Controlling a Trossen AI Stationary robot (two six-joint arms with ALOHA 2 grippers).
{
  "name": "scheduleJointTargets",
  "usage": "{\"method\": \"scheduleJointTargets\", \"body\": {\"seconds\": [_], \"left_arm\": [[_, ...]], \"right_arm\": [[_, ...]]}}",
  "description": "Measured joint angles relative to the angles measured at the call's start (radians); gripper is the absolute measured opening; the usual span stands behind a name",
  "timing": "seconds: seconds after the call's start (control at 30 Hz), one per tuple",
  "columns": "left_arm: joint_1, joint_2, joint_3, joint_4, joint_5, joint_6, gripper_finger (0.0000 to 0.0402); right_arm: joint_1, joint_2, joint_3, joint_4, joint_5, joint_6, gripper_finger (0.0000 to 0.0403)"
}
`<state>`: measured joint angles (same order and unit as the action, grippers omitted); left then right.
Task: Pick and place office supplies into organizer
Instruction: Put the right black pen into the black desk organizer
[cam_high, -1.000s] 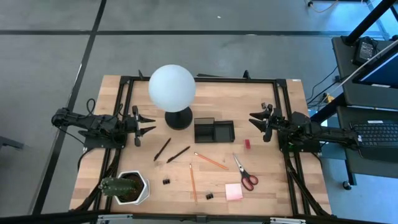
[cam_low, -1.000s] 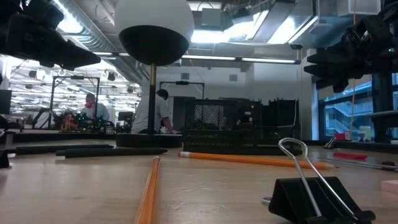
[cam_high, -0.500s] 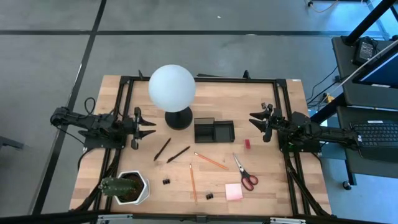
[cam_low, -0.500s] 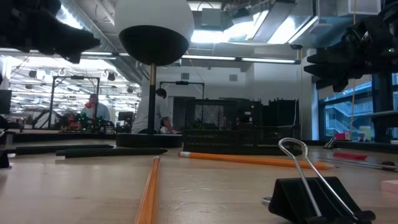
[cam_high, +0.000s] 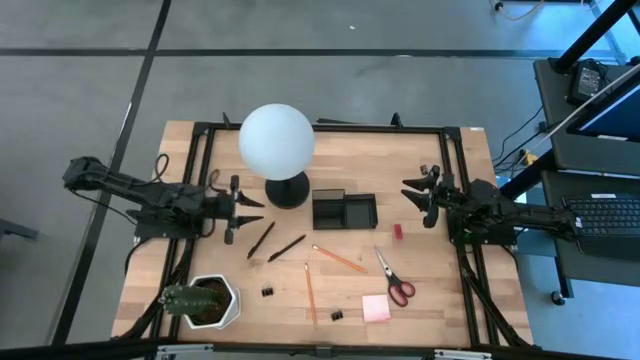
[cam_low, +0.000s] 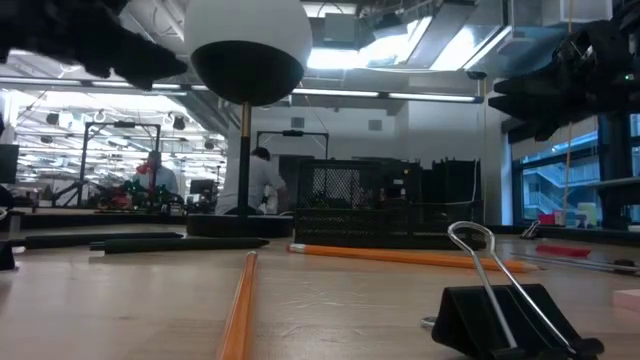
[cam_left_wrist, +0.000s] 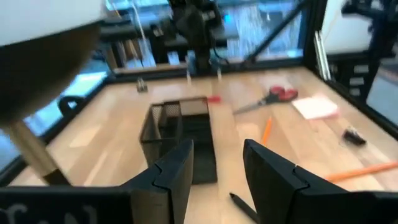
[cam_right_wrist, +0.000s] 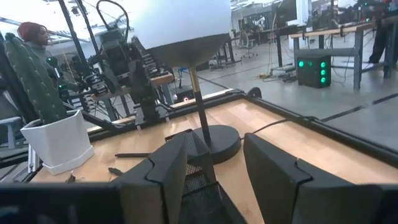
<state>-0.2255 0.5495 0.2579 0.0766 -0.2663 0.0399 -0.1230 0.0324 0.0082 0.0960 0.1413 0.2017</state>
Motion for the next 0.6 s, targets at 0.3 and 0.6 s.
{"method": "scheduleJointTargets", "body": {"seconds": [0.3,0.6], "left_arm": [[-0.037,0.335,0.197,-0.113,0.056,-0.030,0.0137],[-0.090,0.594,0.377,-0.248,0.059,-0.107,0.0137]], "right_arm": [[0.000,0.000,0.000,0.008,0.000,-0.004,0.0162],[0.000,0.000,0.000,0.002,-0.001,-0.003,0.0162]]}}
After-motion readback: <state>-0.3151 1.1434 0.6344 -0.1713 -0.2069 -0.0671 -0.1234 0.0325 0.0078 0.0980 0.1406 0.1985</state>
